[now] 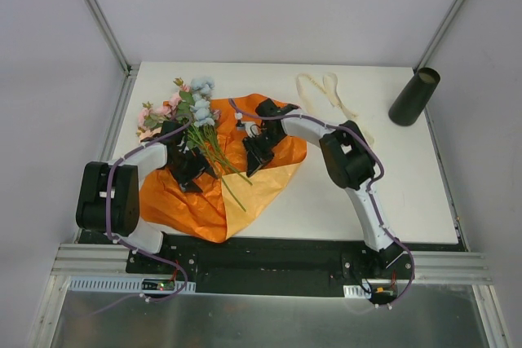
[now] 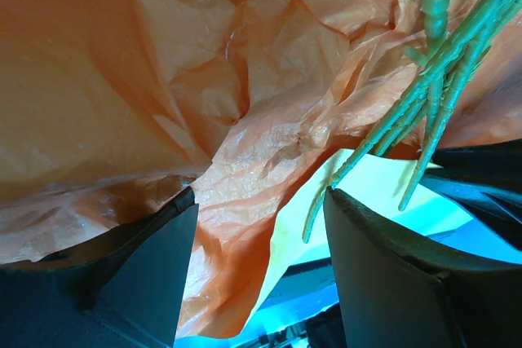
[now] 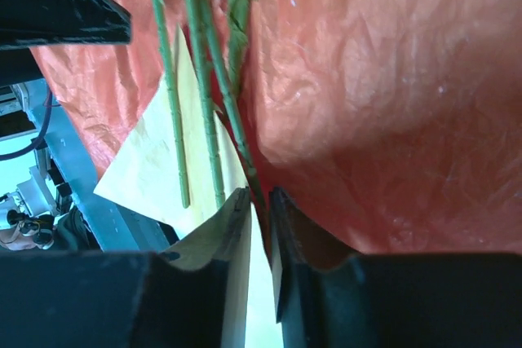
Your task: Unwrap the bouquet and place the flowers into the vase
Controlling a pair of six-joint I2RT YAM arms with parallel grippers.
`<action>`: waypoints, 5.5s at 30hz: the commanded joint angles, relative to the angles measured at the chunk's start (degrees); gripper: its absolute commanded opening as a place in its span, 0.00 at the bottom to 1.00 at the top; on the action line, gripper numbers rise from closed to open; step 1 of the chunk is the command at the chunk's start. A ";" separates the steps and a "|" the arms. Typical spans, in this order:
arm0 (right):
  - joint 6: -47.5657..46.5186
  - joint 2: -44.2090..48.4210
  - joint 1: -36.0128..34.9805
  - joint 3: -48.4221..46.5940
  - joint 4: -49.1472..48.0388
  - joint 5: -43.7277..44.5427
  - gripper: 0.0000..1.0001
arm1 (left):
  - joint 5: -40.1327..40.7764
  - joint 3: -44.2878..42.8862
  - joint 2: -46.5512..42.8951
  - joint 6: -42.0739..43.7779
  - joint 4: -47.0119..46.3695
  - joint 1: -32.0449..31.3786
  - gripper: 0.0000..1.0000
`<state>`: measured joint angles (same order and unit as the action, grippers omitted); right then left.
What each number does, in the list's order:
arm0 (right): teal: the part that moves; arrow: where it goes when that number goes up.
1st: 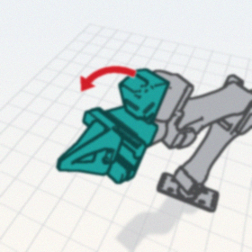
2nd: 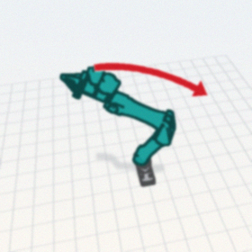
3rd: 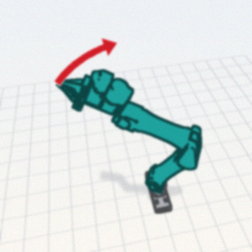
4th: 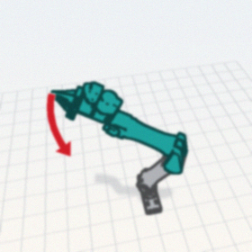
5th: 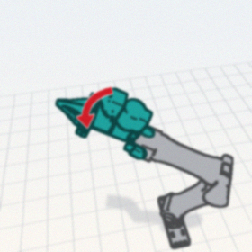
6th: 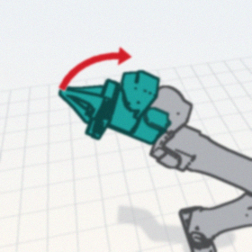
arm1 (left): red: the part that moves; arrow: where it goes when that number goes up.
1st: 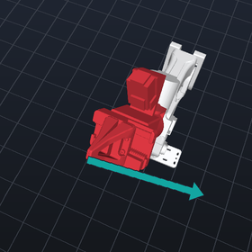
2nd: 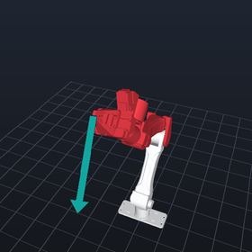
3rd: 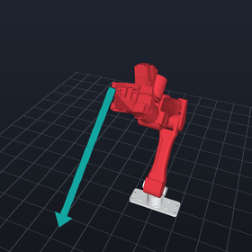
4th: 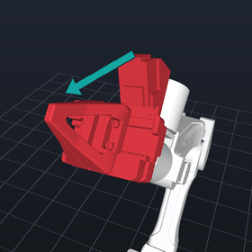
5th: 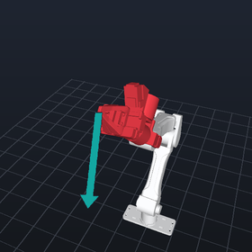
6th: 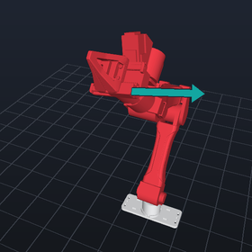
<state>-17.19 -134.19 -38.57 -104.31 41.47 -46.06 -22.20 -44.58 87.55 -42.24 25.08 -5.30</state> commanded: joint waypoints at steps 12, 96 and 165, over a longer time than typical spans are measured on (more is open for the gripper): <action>8.66 17.29 1.56 24.15 -18.09 2.73 0.00 | 7.95 -1.74 2.98 0.49 0.32 -0.24 0.66; 21.06 55.64 0.59 49.93 -31.46 20.50 0.71 | 7.96 -7.28 4.30 1.28 3.75 -0.68 0.67; 14.81 27.83 -7.49 28.27 -24.58 12.66 0.00 | 5.58 -5.87 5.70 -0.04 0.93 -1.47 0.66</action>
<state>-3.75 -114.93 -45.67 -80.95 21.82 -35.75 -17.98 -50.43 92.25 -42.63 27.62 -6.07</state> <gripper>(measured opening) 0.056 0.663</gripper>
